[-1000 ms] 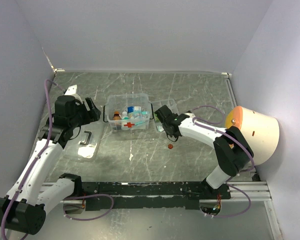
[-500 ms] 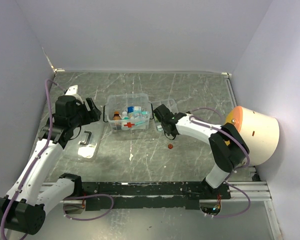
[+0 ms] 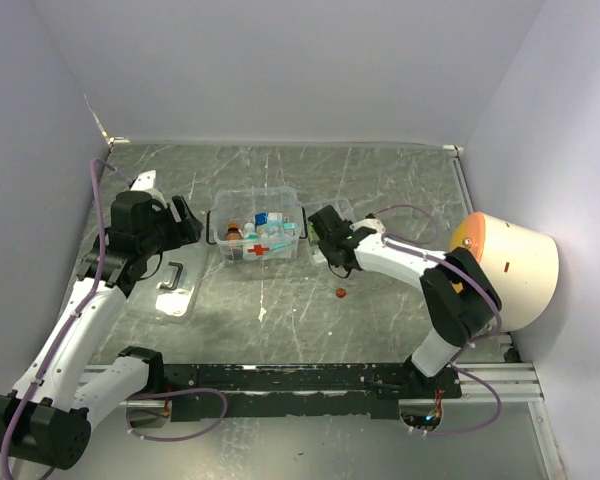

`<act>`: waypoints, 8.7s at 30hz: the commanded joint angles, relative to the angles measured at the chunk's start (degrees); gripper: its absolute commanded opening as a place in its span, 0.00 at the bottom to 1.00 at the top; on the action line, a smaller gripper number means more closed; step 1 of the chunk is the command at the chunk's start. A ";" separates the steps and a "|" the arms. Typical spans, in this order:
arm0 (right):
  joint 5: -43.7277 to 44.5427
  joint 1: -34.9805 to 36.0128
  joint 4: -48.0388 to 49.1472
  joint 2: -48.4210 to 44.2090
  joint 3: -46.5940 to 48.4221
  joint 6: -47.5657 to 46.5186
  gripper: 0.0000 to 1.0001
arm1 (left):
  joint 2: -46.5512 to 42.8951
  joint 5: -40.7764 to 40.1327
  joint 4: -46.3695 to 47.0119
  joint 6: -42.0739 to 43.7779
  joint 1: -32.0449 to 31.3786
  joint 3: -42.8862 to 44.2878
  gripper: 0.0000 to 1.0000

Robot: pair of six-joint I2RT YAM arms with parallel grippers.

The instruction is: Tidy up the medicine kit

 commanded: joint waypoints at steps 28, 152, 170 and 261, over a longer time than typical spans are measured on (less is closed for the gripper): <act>-15.69 -2.44 -2.81 -20.05 -14.87 -50.95 0.51 | -2.13 -6.63 0.19 -0.65 2.14 0.85 0.82; -17.02 -18.34 3.75 5.97 11.51 -61.26 0.49 | 0.00 -4.47 1.20 -0.23 2.27 0.50 0.82; -27.04 -15.78 6.65 -0.52 6.55 -66.64 0.51 | 5.96 5.60 3.44 -1.76 2.32 0.58 0.86; -16.49 -15.52 -13.80 -9.74 16.78 -74.65 0.00 | 48.07 15.86 -10.67 16.22 -6.02 33.16 0.16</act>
